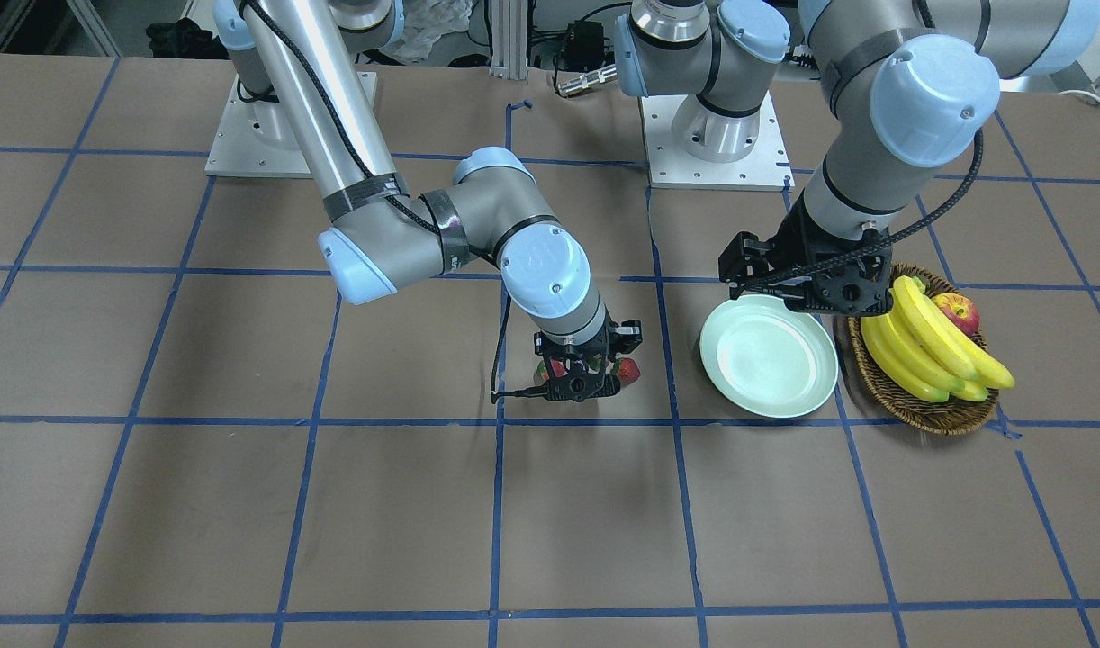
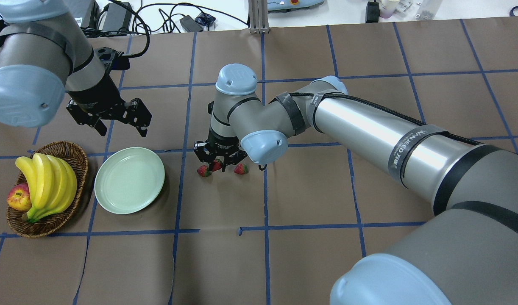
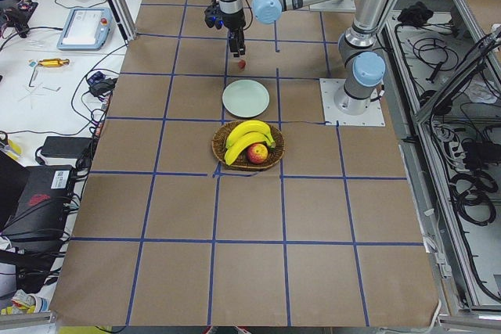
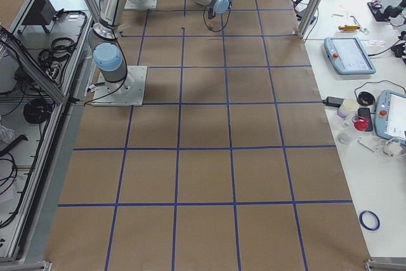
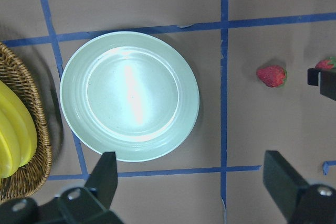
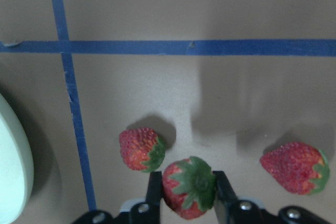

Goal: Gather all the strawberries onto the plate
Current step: 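Raise the right arm away while the left arm moves toward strawberries, then lower the left gripper onto a strawberry and close on it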

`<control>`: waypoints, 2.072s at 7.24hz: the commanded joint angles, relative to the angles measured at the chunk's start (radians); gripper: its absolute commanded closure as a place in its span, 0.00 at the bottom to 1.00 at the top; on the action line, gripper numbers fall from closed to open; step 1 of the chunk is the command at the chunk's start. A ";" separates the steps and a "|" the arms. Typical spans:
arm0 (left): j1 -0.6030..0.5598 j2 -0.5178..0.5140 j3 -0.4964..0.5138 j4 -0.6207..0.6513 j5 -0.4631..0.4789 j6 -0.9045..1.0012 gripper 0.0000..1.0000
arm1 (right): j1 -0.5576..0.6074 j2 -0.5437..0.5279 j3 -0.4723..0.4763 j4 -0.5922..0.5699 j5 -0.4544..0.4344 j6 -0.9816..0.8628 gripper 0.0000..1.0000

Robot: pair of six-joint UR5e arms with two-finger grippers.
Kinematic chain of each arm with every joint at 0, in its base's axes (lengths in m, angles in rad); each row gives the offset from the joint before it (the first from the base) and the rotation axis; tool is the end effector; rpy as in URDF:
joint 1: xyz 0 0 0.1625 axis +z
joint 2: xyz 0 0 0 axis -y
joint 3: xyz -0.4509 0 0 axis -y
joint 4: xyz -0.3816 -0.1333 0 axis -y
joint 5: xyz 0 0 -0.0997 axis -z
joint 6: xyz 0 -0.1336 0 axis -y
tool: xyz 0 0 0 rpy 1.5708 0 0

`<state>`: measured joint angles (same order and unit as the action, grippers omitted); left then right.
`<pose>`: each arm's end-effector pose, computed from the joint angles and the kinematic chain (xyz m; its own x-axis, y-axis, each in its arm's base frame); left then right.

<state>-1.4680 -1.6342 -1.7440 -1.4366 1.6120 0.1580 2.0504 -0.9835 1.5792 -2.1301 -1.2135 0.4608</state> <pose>-0.0773 -0.4956 0.3801 -0.9980 0.0586 -0.0244 0.0556 0.9927 0.1074 0.4646 -0.5032 0.1950 -0.9548 0.0172 -0.2969 -0.0408 0.9813 0.1880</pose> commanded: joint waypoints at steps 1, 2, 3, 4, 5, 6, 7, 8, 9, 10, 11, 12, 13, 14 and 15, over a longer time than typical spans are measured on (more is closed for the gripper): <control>0.000 -0.006 0.000 -0.001 0.000 0.000 0.00 | 0.001 0.008 0.007 0.009 0.002 -0.021 0.46; 0.000 -0.012 0.000 0.001 0.000 -0.002 0.00 | 0.001 0.009 0.015 0.009 -0.003 -0.033 0.42; 0.000 -0.012 0.000 0.001 0.000 -0.002 0.00 | 0.001 0.002 0.013 0.009 -0.004 -0.031 0.35; 0.000 -0.015 0.001 0.002 0.000 -0.002 0.00 | -0.001 -0.021 0.004 0.012 -0.026 -0.027 0.16; 0.000 -0.018 0.001 0.004 0.000 -0.003 0.00 | -0.002 -0.070 -0.001 0.040 -0.082 -0.028 0.00; 0.000 -0.019 0.003 0.004 0.002 -0.008 0.00 | -0.015 -0.123 -0.007 0.120 -0.099 -0.031 0.00; -0.002 -0.024 0.003 0.005 0.000 -0.040 0.00 | -0.030 -0.173 -0.007 0.166 -0.156 -0.034 0.00; -0.012 -0.026 0.004 0.007 0.000 -0.081 0.00 | -0.068 -0.210 -0.008 0.224 -0.193 -0.062 0.00; -0.038 -0.027 0.004 0.027 0.000 -0.125 0.00 | -0.123 -0.257 -0.007 0.295 -0.198 -0.136 0.00; -0.054 -0.039 0.004 0.082 -0.003 -0.168 0.00 | -0.191 -0.315 -0.007 0.402 -0.239 -0.228 0.00; -0.084 -0.061 0.004 0.085 -0.021 -0.267 0.00 | -0.249 -0.358 -0.005 0.456 -0.270 -0.307 0.00; -0.125 -0.090 0.004 0.087 -0.029 -0.323 0.00 | -0.290 -0.391 -0.005 0.478 -0.271 -0.315 0.00; -0.152 -0.104 0.004 0.088 -0.024 -0.438 0.00 | -0.305 -0.411 -0.002 0.495 -0.297 -0.335 0.00; -0.158 -0.122 0.004 0.122 -0.030 -0.525 0.00 | -0.311 -0.428 -0.001 0.501 -0.326 -0.352 0.00; -0.175 -0.144 0.004 0.128 -0.029 -0.522 0.00 | -0.315 -0.440 -0.002 0.543 -0.340 -0.378 0.00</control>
<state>-1.6231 -1.7527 -1.7395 -1.3244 1.5838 -0.3213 1.7449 -1.4040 1.5770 -1.6246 -1.5299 0.1123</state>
